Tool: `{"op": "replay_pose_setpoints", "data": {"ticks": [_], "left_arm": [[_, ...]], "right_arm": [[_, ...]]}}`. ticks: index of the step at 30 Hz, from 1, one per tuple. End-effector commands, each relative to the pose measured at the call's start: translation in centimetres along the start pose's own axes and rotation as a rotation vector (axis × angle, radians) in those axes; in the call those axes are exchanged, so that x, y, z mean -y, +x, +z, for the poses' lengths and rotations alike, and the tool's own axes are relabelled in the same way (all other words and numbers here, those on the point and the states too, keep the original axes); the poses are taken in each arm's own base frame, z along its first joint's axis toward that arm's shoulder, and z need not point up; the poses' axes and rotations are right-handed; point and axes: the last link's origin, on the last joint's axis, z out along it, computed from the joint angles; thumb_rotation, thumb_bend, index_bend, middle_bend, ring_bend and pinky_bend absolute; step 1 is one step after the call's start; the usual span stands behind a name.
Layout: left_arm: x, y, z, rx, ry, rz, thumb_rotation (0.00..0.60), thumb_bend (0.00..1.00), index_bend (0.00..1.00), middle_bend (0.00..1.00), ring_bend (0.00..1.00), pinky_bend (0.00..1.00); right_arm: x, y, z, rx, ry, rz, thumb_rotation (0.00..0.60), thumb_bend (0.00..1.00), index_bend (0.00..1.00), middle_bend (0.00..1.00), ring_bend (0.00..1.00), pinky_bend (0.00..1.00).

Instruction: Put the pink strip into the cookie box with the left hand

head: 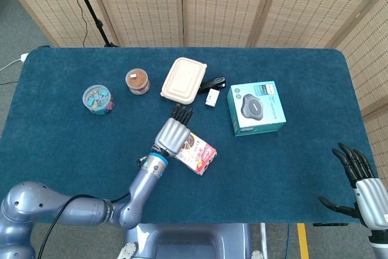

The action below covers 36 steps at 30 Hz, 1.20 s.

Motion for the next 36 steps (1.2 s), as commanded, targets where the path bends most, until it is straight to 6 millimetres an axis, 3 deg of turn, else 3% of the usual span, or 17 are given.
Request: {"op": "replay_pose_setpoints", "data": {"ticks": [1, 13, 22, 25, 31, 36], "left_arm": [[-0.4, 0.1, 0.3, 0.001, -0.004, -0.010, 0.600, 0.43, 0.61, 0.00, 0.00, 0.00], [-1.6, 0.2, 0.4, 0.003, -0.022, 0.013, 0.600, 0.43, 0.61, 0.00, 0.00, 0.00], [-1.9, 0.2, 0.5, -0.002, -0.023, -0.006, 0.600, 0.43, 0.48, 0.00, 0.00, 0.00], [-1.9, 0.3, 0.5, 0.000, -0.025, -0.030, 0.600, 0.42, 0.40, 0.00, 0.00, 0.00], [-1.1, 1.2, 0.1, -0.035, -0.025, -0.086, 0.600, 0.39, 0.15, 0.00, 0.00, 0.00], [1.1, 2.1, -0.8, -0.073, -0.003, -0.153, 0.600, 0.35, 0.01, 0.00, 0.00, 0.00]], "right_arm": [[-0.1, 0.0, 0.0, 0.001, -0.002, 0.002, 0.600, 0.00, 0.03, 0.00, 0.00, 0.00], [0.0, 0.1, 0.1, 0.001, -0.001, 0.014, 0.600, 0.00, 0.03, 0.00, 0.00, 0.00], [0.0, 0.0, 0.1, 0.005, 0.000, 0.013, 0.600, 0.00, 0.03, 0.00, 0.00, 0.00], [0.1, 0.0, 0.1, 0.006, 0.001, 0.013, 0.600, 0.00, 0.03, 0.00, 0.00, 0.00], [0.0, -0.1, 0.1, 0.009, 0.001, 0.007, 0.600, 0.00, 0.03, 0.00, 0.00, 0.00], [-0.1, -0.2, 0.2, 0.014, -0.005, -0.001, 0.600, 0.00, 0.03, 0.00, 0.00, 0.00]]}}
